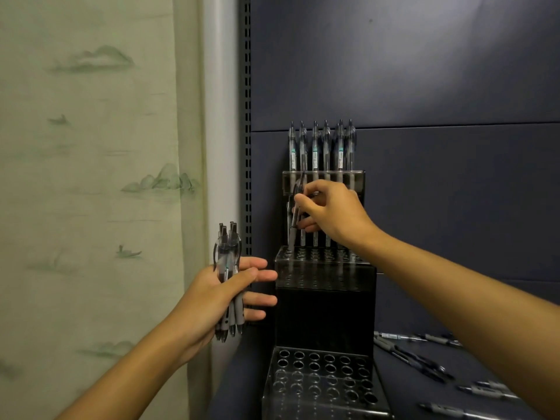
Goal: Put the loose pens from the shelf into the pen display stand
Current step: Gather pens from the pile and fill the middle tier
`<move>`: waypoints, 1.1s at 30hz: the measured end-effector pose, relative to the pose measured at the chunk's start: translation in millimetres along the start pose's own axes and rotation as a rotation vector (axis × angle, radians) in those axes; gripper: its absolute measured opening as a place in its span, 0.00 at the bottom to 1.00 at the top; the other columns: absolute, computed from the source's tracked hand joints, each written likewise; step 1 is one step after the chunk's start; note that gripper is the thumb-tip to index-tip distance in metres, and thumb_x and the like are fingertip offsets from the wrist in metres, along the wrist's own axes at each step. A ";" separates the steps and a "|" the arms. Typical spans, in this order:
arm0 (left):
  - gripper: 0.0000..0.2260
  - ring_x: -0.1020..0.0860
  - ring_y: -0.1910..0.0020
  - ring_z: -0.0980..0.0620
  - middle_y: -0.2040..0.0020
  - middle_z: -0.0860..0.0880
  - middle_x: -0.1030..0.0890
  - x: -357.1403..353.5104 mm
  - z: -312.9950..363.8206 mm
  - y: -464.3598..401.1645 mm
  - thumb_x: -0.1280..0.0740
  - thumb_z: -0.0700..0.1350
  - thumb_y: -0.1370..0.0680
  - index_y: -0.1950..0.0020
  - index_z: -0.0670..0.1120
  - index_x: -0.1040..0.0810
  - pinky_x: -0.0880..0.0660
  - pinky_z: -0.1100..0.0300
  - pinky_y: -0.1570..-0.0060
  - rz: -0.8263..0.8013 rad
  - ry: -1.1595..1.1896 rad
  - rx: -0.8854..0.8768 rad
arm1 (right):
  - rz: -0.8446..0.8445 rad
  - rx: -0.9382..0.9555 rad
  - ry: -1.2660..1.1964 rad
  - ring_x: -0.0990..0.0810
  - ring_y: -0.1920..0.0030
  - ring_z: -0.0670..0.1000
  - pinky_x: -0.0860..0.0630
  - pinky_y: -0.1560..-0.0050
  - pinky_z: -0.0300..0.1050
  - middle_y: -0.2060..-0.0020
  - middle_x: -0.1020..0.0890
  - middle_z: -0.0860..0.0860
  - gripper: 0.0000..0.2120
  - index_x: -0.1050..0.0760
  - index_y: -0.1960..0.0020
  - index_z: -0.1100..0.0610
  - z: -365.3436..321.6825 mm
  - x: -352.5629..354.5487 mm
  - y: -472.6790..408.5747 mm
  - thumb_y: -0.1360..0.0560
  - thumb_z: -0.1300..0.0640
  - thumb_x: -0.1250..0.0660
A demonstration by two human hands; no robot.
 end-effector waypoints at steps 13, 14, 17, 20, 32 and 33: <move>0.09 0.15 0.56 0.43 0.49 0.46 0.14 -3.6 1.0 0.6 0.36 0.41 0.20 0.42 0.44 0.21 0.17 0.54 0.61 -0.038 -0.018 -0.026 | -0.139 -0.038 0.155 0.14 0.66 0.49 0.17 0.64 0.41 0.60 0.15 0.54 0.10 0.24 0.49 0.59 -4.2 -10.0 -2.4 0.20 0.52 0.33; 0.09 0.15 0.56 0.43 0.49 0.46 0.14 -3.4 0.7 0.5 0.36 0.41 0.20 0.42 0.44 0.21 0.17 0.54 0.61 -0.037 -0.018 -0.027 | -0.131 -0.042 0.165 0.14 0.67 0.48 0.17 0.65 0.40 0.60 0.15 0.54 0.10 0.24 0.49 0.59 -4.0 -9.2 -2.5 0.20 0.52 0.33; 0.09 0.15 0.56 0.43 0.49 0.46 0.14 -4.9 0.7 0.4 0.36 0.41 0.20 0.42 0.44 0.21 0.17 0.54 0.61 -0.041 -0.017 -0.027 | -0.124 -0.053 0.196 0.14 0.68 0.47 0.18 0.66 0.38 0.62 0.14 0.52 0.11 0.23 0.50 0.60 -2.9 -9.1 -3.3 0.20 0.52 0.33; 0.09 0.15 0.57 0.43 0.49 0.45 0.14 -6.7 0.0 0.4 0.36 0.41 0.20 0.42 0.44 0.21 0.17 0.54 0.62 -0.050 -0.012 -0.027 | -0.159 -0.089 0.215 0.14 0.68 0.48 0.17 0.64 0.41 0.62 0.14 0.52 0.11 0.23 0.52 0.61 -0.8 -11.2 -3.0 0.21 0.52 0.32; 0.09 0.15 0.58 0.42 0.48 0.46 0.14 -6.2 2.1 3.7 0.37 0.42 0.20 0.41 0.44 0.22 0.18 0.57 0.64 -0.078 -0.035 -0.024 | -0.137 -0.058 0.152 0.14 0.65 0.46 0.18 0.62 0.39 0.63 0.14 0.50 0.11 0.19 0.53 0.58 -7.9 2.3 10.7 0.22 0.50 0.30; 0.09 0.15 0.57 0.42 0.48 0.46 0.14 -6.9 2.3 3.9 0.37 0.42 0.20 0.41 0.44 0.22 0.18 0.57 0.64 -0.078 -0.035 -0.023 | -0.160 -0.041 0.131 0.14 0.65 0.46 0.19 0.63 0.38 0.63 0.14 0.50 0.10 0.19 0.52 0.57 -12.8 4.1 14.7 0.22 0.50 0.31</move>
Point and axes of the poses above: each hand's wrist, its own y-axis away from the middle knuckle, its own x-axis out of the back of the hand, z = x × y, the point moved 2 cm from there along -y, towards the middle knuckle
